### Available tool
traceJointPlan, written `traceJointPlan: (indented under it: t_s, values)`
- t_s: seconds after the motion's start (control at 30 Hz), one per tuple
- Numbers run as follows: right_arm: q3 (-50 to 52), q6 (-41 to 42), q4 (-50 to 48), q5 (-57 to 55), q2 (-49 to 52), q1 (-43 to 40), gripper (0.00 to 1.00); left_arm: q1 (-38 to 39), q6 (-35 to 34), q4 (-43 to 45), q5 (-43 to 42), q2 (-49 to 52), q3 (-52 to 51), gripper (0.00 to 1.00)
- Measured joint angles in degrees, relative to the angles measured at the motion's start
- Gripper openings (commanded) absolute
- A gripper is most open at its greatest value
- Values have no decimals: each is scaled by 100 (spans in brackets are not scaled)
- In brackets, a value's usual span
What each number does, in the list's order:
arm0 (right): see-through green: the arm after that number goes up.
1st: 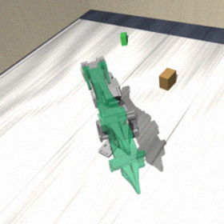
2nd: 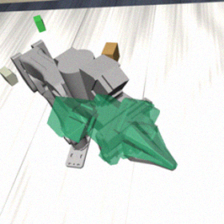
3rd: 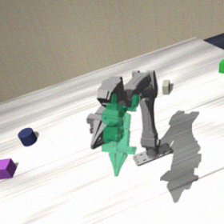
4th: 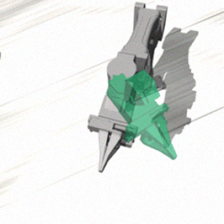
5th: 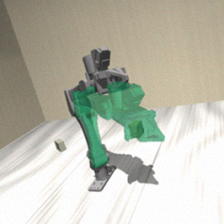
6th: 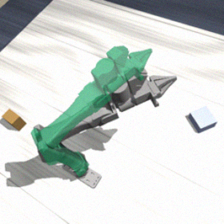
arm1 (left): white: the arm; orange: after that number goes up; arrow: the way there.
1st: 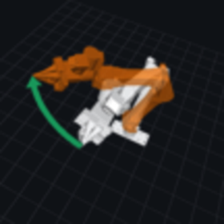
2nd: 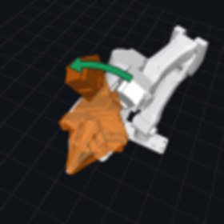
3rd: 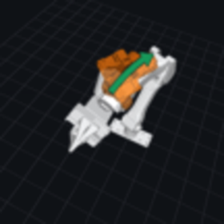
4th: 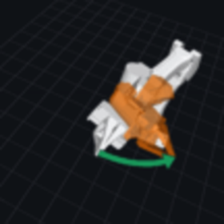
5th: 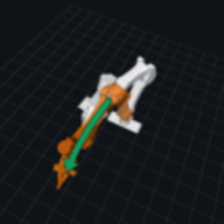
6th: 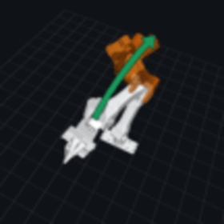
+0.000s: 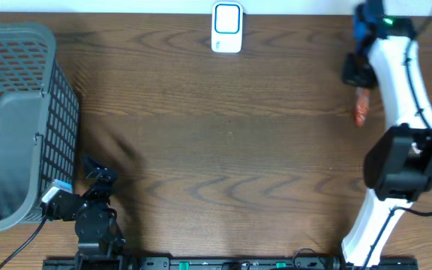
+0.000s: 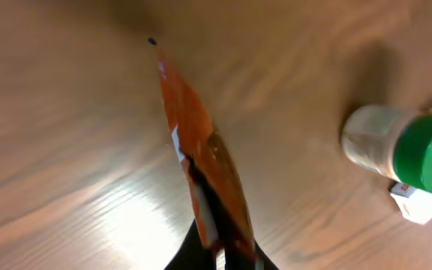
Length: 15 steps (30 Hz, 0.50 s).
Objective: Scan the item barcode
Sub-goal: 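Carry the bar to the right table edge and release it beside the jar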
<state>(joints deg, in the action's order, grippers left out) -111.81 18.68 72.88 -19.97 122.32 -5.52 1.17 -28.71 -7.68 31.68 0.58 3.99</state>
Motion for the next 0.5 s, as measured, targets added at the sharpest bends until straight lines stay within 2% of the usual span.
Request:
traceJointPlan:
  t_s: [0.27, 0.3, 0.37, 0.4, 0.5]
  values:
    - [1342, 66, -861, -79, 11, -1189, 2, 0, 2, 0, 0, 0, 0, 97]
    - [1394, 70, -905, -28, 11, -1300, 14, 0, 2, 0, 0, 0, 0, 97]
    - [1410, 50, -949, 162, 11, -1471, 54, 0, 0, 0, 0, 0, 0, 97]
    - [1394, 2, -953, 326, 11, -1537, 69, 0, 2, 0, 0, 0, 0, 97]
    - [1126, -339, -717, 1088, 11, -1659, 78, 0, 2, 0, 0, 0, 0, 97]
